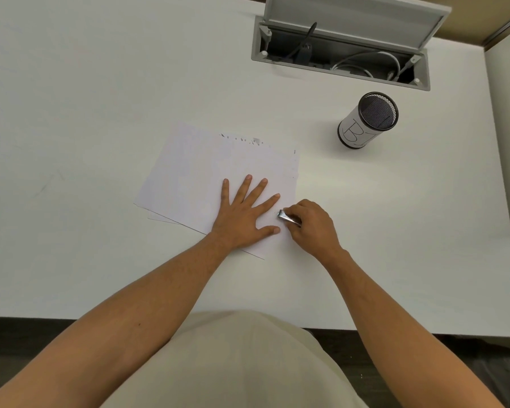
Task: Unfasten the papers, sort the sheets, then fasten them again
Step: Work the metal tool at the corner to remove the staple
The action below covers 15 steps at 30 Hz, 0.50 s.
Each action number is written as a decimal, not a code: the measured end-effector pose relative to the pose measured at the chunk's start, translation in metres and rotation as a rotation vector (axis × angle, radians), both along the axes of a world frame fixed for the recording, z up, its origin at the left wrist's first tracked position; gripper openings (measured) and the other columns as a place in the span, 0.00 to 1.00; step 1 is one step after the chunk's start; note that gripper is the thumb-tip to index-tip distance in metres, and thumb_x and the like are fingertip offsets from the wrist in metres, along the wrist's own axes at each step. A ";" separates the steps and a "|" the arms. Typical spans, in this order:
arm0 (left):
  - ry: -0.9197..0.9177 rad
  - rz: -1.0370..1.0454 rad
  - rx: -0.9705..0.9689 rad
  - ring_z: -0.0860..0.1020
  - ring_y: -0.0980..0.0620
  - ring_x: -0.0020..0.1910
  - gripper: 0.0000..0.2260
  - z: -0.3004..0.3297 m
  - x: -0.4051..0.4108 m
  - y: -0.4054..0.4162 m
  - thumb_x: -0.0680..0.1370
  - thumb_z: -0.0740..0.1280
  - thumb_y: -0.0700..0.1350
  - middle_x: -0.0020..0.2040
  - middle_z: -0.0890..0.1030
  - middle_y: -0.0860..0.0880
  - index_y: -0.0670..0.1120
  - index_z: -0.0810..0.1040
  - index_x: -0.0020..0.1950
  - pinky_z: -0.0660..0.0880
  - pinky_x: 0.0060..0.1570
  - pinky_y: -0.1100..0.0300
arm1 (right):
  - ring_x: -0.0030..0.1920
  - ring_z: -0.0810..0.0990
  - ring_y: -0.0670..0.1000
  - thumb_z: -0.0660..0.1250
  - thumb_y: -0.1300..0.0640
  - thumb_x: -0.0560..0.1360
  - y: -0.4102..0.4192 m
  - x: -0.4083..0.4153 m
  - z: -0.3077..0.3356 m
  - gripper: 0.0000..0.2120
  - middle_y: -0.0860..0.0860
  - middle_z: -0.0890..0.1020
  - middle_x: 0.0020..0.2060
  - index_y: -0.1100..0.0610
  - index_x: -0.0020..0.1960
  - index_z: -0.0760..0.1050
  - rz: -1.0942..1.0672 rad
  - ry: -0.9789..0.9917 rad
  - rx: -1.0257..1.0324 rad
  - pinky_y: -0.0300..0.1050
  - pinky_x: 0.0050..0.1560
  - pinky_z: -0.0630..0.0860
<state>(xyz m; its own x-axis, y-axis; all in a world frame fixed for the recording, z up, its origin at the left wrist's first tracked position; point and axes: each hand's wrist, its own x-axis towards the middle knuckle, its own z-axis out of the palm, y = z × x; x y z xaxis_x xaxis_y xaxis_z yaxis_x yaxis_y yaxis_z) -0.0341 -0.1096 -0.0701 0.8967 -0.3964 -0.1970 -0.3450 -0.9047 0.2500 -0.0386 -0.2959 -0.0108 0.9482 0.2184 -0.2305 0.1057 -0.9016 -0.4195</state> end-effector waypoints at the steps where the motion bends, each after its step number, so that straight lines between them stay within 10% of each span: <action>1: -0.001 0.000 -0.003 0.37 0.45 0.79 0.37 0.000 0.000 0.000 0.72 0.42 0.76 0.81 0.43 0.51 0.62 0.46 0.79 0.33 0.70 0.31 | 0.43 0.75 0.53 0.67 0.56 0.76 0.002 0.001 0.000 0.07 0.51 0.79 0.41 0.55 0.52 0.81 0.010 0.003 -0.004 0.46 0.39 0.72; 15: -0.013 -0.005 0.001 0.38 0.44 0.79 0.37 0.001 0.000 0.000 0.72 0.41 0.76 0.81 0.44 0.51 0.62 0.47 0.79 0.32 0.69 0.32 | 0.41 0.76 0.56 0.67 0.60 0.73 0.009 0.011 0.002 0.06 0.54 0.79 0.40 0.57 0.48 0.81 0.065 0.006 -0.052 0.45 0.36 0.69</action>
